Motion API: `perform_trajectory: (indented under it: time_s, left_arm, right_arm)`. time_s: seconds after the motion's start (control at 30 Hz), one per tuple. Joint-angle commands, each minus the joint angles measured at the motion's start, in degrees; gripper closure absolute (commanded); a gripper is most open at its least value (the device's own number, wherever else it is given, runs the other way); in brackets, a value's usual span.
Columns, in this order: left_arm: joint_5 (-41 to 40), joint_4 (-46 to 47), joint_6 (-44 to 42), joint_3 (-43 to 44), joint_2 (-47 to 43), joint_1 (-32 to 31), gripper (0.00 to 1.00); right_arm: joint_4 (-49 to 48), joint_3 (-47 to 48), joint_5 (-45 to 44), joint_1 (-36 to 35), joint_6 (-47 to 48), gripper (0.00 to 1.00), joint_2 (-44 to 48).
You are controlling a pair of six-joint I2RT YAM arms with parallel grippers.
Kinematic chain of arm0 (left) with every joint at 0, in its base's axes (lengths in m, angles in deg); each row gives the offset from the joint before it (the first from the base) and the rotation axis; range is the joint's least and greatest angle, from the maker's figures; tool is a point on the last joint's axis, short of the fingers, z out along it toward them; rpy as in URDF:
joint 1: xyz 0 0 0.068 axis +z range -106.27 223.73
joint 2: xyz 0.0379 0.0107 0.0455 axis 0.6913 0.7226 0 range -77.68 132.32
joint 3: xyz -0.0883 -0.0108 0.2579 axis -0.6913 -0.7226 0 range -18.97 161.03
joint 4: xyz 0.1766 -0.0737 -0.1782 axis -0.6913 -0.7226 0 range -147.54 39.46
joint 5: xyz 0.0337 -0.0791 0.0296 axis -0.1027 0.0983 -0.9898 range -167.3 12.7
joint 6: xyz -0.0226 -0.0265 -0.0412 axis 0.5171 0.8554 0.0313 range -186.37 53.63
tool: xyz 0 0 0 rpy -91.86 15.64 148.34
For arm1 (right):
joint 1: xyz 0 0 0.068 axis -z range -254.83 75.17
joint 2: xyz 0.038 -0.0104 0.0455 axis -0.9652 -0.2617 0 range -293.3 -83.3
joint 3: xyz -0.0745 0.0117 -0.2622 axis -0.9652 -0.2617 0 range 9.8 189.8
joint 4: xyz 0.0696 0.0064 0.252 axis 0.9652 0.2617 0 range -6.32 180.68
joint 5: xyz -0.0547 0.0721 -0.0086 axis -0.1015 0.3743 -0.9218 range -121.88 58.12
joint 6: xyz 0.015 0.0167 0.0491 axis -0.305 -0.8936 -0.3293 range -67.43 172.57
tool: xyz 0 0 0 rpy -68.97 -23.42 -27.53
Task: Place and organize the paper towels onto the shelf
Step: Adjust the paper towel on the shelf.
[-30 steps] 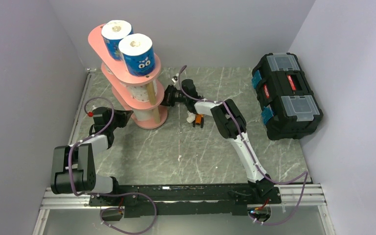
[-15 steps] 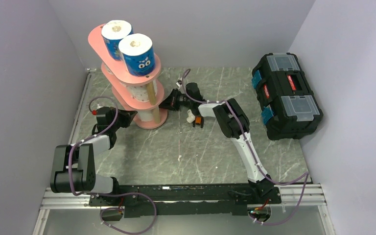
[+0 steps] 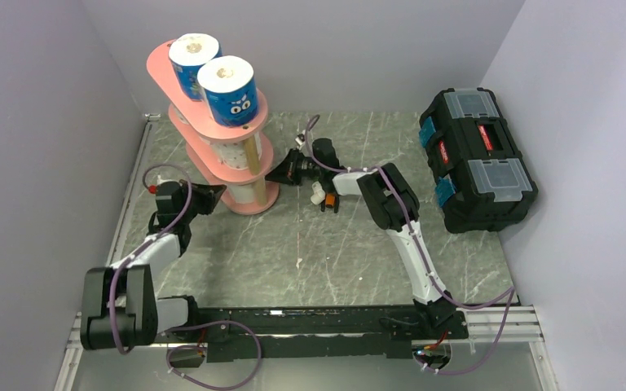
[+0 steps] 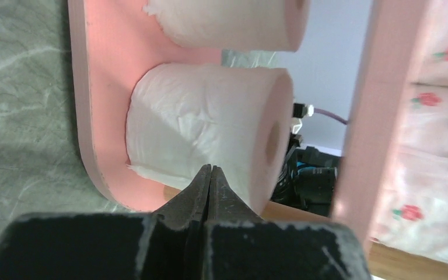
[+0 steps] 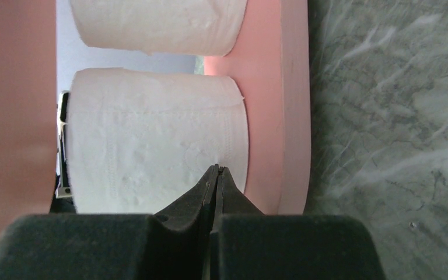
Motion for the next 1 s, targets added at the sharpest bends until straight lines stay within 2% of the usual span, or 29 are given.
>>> perform_trajectory:
  time_s: [0.0, 0.13, 0.23, 0.37, 0.53, 0.7, 0.87, 0.97]
  left_arm:
    - [-1.86, -4.93, -0.13, 0.56, -7.85, 2.98, 1.0]
    - [-4.51, -8.89, 0.31, 1.5, -11.47, 5.9, 1.0]
    - [-2.23, -5.83, 2.27, 2.49, -8.23, 7.68, 0.98]
    - [3.07, 5.27, 6.07, 3.16, 1.21, 9.32, 0.94]
    - [5.92, 22.04, 8.36, 3.78, 13.18, 10.64, 0.92]
    - [6.15, 32.31, 7.77, 6.53, 21.27, 11.28, 0.88]
    - [3.8, 24.39, 3.14, 10.07, 20.89, 11.63, 0.87]
    - [4.14, 25.24, 2.58, 11.5, 23.29, 11.59, 0.86]
  right_arm:
    - [-5.38, -0.06, 1.54, 2.32, -1.42, 0.99, 6.26]
    - [-4.56, 3.43, 1.33, 4.64, -2.33, 0.97, 5.6]
    - [-1.33, 10.65, 1.58, 5.66, -2.31, 0.94, 2.41]
    - [3.97, 23.22, 2.41, 6.64, -2.29, 0.91, -4.77]
    - [8.2, 36.74, 2.74, 6.72, -2.78, 0.9, -12.71]
    - [7.23, 39.26, 1.41, 7.19, -3.88, 0.89, -15.17]
    - [9.71, 43.38, 0.09, 7.35, -2.55, 0.89, -17.28]
    - [10.45, 46.98, -0.19, 7.23, -3.46, 0.89, -19.58]
